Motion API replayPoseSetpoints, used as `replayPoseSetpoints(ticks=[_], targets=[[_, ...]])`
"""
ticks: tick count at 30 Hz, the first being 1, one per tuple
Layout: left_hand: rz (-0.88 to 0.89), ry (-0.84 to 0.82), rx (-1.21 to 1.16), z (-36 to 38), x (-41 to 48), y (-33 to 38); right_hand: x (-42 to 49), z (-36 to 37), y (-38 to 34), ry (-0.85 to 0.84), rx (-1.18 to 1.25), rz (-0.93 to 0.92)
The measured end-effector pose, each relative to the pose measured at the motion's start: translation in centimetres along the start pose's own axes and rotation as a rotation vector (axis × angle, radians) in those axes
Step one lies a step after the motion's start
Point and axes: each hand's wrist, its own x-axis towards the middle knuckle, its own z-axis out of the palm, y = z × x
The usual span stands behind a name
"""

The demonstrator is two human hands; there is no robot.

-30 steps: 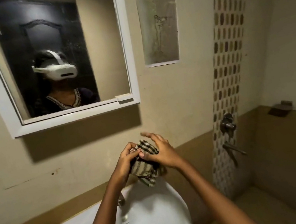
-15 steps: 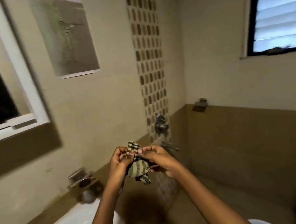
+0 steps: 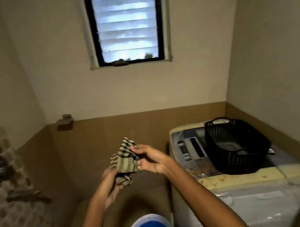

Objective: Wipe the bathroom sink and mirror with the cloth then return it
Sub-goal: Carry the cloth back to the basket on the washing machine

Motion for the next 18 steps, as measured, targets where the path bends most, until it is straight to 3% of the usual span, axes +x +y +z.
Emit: replayPoseSetpoints(ticks=[2, 7, 11, 18], targets=[[-0.020, -0.031, 0.005, 5.3, 2.9, -1.5, -1.6, -4.8, -1.7, 0.119, -0.014, 0.001], [-0.077, -0.098, 0.099, 16.1, 9.1, -5.0, -6.1, -14.7, -6.5, 0.583, -0.353, -0.062], [-0.146, -0.109, 0.121, 21.1, 13.3, -6.9, -8.8, -23.0, -9.5, 0.864, -0.506, -0.130], [-0.279, -0.242, 0.153, 26.7, 17.4, -10.3, -10.4, -31.7, -9.3, 1.093, -0.777, -0.084]])
